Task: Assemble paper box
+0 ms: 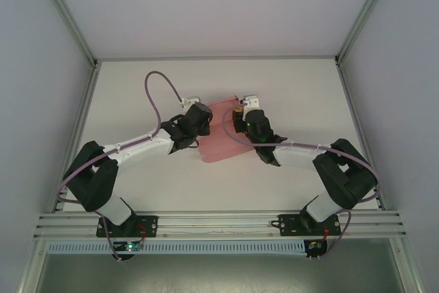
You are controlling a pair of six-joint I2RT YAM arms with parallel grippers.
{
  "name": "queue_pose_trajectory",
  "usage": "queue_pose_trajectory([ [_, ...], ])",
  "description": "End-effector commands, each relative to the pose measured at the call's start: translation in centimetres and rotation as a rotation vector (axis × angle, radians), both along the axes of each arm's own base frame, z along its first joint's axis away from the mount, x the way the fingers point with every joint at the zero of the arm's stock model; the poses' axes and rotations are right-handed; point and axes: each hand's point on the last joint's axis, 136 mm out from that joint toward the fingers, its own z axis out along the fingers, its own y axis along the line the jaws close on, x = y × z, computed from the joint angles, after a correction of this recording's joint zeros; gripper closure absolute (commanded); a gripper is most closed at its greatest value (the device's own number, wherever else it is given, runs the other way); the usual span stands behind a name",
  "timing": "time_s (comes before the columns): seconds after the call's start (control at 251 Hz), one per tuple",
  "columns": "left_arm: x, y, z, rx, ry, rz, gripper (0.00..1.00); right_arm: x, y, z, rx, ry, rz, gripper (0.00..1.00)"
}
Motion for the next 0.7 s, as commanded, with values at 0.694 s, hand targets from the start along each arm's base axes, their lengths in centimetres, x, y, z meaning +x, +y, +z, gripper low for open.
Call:
queue_pose_trajectory([
  [0.694, -1.7, 1.3, 2.9, -0.021, -0.062, -0.032, 1.00, -6.5, -0.3, 3.6, -0.032, 0.066, 0.406, 0.46],
])
